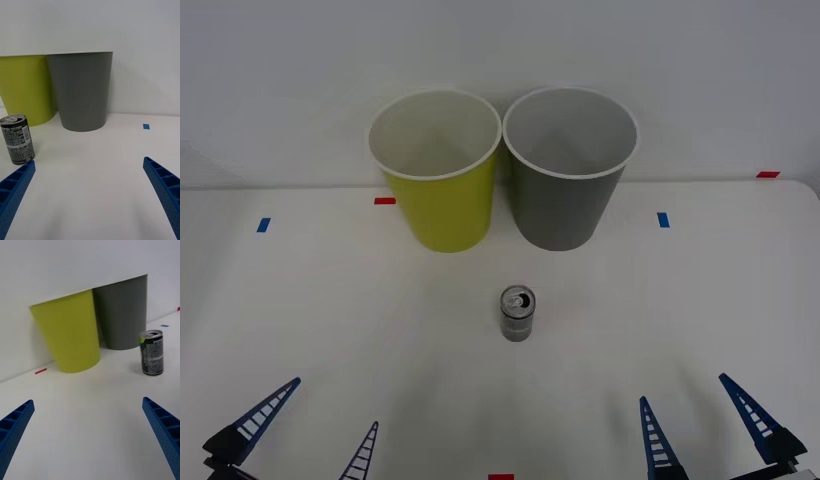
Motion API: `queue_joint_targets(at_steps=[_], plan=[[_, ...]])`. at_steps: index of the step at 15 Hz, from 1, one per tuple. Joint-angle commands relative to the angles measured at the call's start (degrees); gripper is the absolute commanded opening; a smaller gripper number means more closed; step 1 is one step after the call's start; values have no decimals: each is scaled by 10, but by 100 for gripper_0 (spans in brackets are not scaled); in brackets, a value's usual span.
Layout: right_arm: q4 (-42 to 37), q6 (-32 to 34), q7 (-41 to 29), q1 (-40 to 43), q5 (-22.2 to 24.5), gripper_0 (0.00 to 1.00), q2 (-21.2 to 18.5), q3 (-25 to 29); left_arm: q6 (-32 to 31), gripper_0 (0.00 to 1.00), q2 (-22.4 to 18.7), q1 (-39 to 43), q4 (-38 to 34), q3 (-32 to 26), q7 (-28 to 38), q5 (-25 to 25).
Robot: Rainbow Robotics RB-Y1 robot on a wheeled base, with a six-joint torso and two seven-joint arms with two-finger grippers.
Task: Put cans in the gray bin and PET bottles in the light green bin.
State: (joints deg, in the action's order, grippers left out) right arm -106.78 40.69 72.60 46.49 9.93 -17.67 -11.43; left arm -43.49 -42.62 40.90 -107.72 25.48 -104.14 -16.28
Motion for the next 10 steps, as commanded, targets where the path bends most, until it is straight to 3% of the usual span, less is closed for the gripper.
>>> queue_joint_targets(at_steps=[1, 5, 10], plan=[[0, 0, 0, 0, 0, 100, 0, 0, -3, 100, -36, -68, 24, 45, 1, -13], [0, 0, 0, 0, 0, 100, 0, 0, -4, 100, -26, -194, 109, 114, 3, -38], [0, 0, 0, 0, 0, 100, 0, 0, -3, 100, 59, -301, 204, 169, 13, -60]])
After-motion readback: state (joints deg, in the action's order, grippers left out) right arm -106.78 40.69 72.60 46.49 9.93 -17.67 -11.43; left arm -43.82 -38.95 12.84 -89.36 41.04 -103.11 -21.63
